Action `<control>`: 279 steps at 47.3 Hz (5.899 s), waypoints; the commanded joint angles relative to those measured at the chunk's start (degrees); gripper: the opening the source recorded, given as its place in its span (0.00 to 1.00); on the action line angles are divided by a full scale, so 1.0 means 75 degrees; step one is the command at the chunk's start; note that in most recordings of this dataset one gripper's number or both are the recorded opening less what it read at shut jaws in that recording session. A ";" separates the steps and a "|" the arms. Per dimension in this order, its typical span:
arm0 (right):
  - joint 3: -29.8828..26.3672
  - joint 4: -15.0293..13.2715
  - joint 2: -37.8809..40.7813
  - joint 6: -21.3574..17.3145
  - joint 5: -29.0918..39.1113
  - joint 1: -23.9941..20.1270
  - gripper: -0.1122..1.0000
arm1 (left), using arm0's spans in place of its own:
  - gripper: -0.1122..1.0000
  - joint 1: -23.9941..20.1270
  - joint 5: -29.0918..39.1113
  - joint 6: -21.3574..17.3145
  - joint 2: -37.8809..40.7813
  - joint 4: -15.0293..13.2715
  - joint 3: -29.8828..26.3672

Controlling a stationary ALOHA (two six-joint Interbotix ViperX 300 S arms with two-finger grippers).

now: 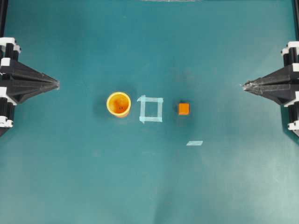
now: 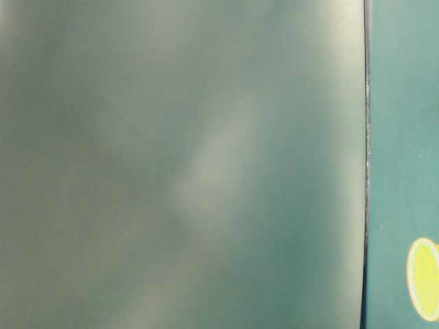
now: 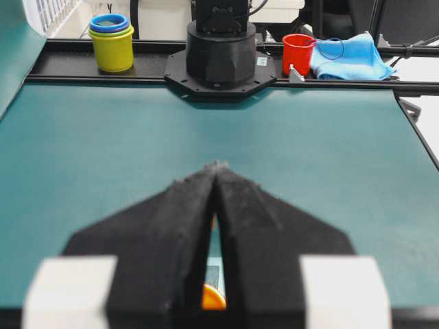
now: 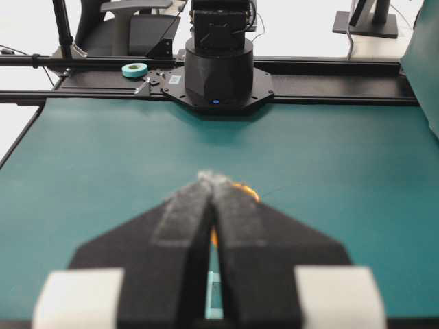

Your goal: Move the cup backward with left arm.

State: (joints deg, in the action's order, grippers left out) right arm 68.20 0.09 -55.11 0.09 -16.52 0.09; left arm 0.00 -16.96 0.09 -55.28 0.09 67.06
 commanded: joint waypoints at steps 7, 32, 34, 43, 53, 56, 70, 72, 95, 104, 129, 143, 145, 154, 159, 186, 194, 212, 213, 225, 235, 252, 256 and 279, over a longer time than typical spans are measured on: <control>-0.0410 0.0012 0.0316 -0.0105 -0.0105 -0.0023 0.10 | 0.10 0.0035 0.0492 0.0094 0.0105 0.0012 -0.0105; -0.0445 0.0012 0.0762 -0.0117 -0.0598 -0.0023 0.10 | 0.11 0.0035 0.0762 0.0070 0.0117 0.0012 -0.0082; -0.0480 0.0012 0.0762 -0.0117 -0.0598 -0.0023 0.10 | 0.12 0.0035 0.0762 0.0082 0.0117 0.0000 -0.0082; -0.0516 0.0012 0.0762 -0.0117 -0.0586 -0.0023 0.10 | 0.32 0.0035 0.0832 0.0094 0.0117 0.0012 -0.0082; -0.0527 0.0012 0.0762 -0.0117 -0.0598 -0.0023 0.10 | 0.44 0.0035 0.0891 0.0082 0.0188 0.0012 -0.0070; -0.0539 0.0012 0.0762 -0.0117 -0.0598 -0.0023 0.10 | 0.44 0.0047 0.0891 0.0094 0.0328 0.0012 -0.0059; -0.0586 0.0012 0.0762 -0.0117 -0.0562 -0.0023 0.10 | 0.62 0.0035 0.0809 0.0094 0.1453 0.0012 -0.0105; -0.0598 0.0012 0.0762 -0.0117 -0.0562 -0.0023 0.10 | 0.67 0.0035 0.0820 0.0094 0.1605 0.0012 -0.0117; -0.0645 0.0012 0.0762 -0.0141 -0.0551 -0.0023 0.10 | 0.78 -0.0223 -0.0281 -0.0117 0.3691 0.0023 -0.0105; -0.0668 0.0012 0.0762 -0.0199 -0.0551 -0.0023 0.10 | 0.78 -0.0223 -0.0750 0.0047 0.4453 0.0023 0.0023; -0.0773 0.0000 0.0762 -0.0211 -0.0492 -0.0023 0.10 | 0.80 -0.0387 -0.1406 0.0094 0.6070 0.0023 -0.0059; -0.0773 0.0012 0.0762 -0.0211 -0.0492 -0.0023 0.10 | 0.80 -0.0516 -0.1816 0.0094 0.6797 0.0023 -0.0516; -0.0773 0.0012 0.0762 -0.0223 -0.0492 -0.0023 0.10 | 0.80 -0.0492 -0.1805 0.0094 0.6855 0.0023 -0.0598; -0.0773 0.0012 0.0762 -0.0223 -0.0492 -0.0023 0.10 | 0.80 -0.0410 -0.1770 0.0094 0.7031 0.0023 -0.0844; -0.0773 0.0012 0.0762 -0.0223 -0.0480 -0.0023 0.10 | 0.80 -0.0363 -0.1758 0.0105 0.7090 0.0012 -0.0902; -0.0773 0.0012 0.0762 -0.0223 -0.0410 -0.0023 0.10 | 0.80 -0.0293 -0.2062 0.0070 0.7758 0.0012 -0.1371; -0.0773 0.0012 0.0762 -0.0223 -0.0410 -0.0023 0.10 | 0.80 -0.0281 -0.2320 0.0070 0.7945 0.0012 -0.1477; -0.0773 0.0012 0.0762 -0.0223 -0.0410 -0.0023 0.10 | 0.75 -0.0293 -0.2637 0.0047 0.8156 0.0023 -0.1535; -0.0773 0.0012 0.0762 -0.0223 -0.0410 -0.0023 0.10 | 0.74 -0.0293 -0.2648 0.0059 0.8145 0.0023 -0.1523; -0.0773 0.0012 0.0762 -0.0223 -0.0410 -0.0023 0.10 | 0.68 -0.0281 -0.2930 0.0047 0.8109 0.0023 -0.1441; -0.0773 0.0012 0.0762 -0.0223 -0.0387 -0.0023 0.10 | 0.68 -0.0281 -0.3082 -0.0023 0.8109 0.0023 -0.1441; -0.0773 0.0012 0.0773 -0.0223 -0.0340 -0.0023 0.10 | 0.68 -0.0703 -0.3199 -0.0105 0.8109 0.0023 -0.1488; -0.0773 0.0012 0.0762 -0.0223 -0.0340 -0.0023 0.10 | 0.68 -0.0949 -0.3270 -0.0141 0.8109 0.0023 -0.1488; -0.0773 0.0012 0.0762 -0.0223 -0.0328 -0.0023 0.10 | 0.68 -0.2145 -0.3363 -0.0316 0.8215 0.0070 -0.1699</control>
State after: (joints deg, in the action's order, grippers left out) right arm 64.25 0.09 -49.57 -1.41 -18.81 0.00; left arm -14.77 -41.48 -2.20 6.59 0.53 55.55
